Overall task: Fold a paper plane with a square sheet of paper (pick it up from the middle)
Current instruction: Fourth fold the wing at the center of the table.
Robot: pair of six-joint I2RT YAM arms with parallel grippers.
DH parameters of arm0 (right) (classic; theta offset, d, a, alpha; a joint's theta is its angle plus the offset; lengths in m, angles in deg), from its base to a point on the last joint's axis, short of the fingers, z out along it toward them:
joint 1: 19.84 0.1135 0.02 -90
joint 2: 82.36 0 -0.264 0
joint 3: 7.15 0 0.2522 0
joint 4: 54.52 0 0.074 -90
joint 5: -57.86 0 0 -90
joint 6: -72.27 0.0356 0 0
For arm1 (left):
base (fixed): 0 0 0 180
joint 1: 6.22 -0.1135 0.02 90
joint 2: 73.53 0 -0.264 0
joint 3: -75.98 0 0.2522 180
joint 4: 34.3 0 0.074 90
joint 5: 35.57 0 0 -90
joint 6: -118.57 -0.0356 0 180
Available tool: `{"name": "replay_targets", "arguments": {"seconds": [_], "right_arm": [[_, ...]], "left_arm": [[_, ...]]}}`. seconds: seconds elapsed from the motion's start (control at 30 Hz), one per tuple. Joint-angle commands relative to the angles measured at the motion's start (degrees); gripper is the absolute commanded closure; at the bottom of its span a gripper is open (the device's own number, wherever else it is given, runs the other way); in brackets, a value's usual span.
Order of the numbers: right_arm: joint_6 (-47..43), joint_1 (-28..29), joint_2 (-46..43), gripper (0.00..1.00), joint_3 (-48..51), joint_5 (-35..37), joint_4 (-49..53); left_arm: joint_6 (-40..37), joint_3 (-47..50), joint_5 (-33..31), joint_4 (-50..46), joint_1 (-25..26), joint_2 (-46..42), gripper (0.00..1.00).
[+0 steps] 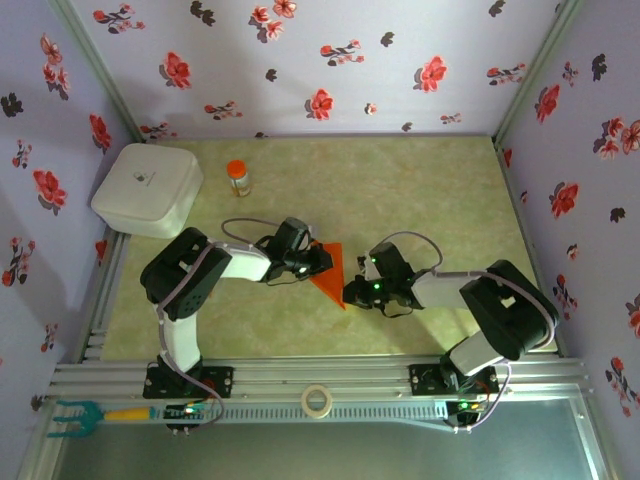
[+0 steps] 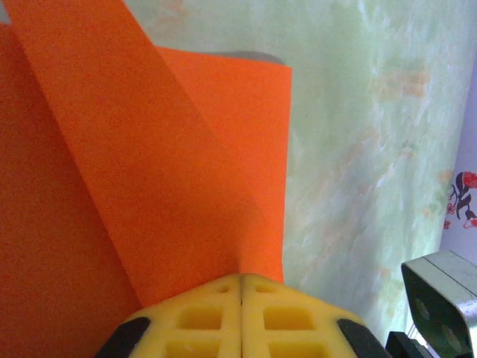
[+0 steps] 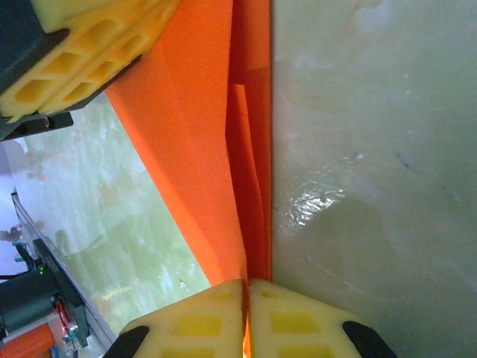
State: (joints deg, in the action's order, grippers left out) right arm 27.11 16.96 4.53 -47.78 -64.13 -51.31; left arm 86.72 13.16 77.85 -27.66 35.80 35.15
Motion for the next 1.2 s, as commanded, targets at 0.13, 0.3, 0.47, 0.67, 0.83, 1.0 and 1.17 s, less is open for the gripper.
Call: {"name": "replay_targets", "arguments": {"seconds": [0.13,0.3,0.47,0.67,0.83,1.0,1.17], "right_arm": [[1.0,1.4,-0.3,0.91,1.3,2.6,6.5],[1.7,2.1,-1.8,0.89,1.9,3.4,7.1],[2.4,2.2,-1.7,0.95,2.6,3.4,6.9],[2.8,2.4,-2.1,0.87,3.0,4.3,7.6],[3.2,2.6,-3.9,0.88,3.4,4.2,8.2],[3.5,2.7,-3.1,0.93,3.8,4.2,8.0],[3.6,3.3,-1.6,0.95,3.2,4.4,9.2]], "left_arm": [[0.3,1.7,-1.3,-1.7,0.1,1.6,0.94],[0.2,1.8,-1.3,-1.8,0.1,1.5,0.94],[0.3,1.8,-1.4,-1.7,0.1,1.5,0.94],[0.4,1.9,-1.5,-1.7,0.1,1.5,0.94],[0.4,1.9,-1.5,-1.8,0.1,1.5,0.94],[0.5,1.9,-1.6,-1.7,0.1,1.6,0.94],[0.4,1.9,-1.6,-1.8,0.1,1.5,0.94]]}}
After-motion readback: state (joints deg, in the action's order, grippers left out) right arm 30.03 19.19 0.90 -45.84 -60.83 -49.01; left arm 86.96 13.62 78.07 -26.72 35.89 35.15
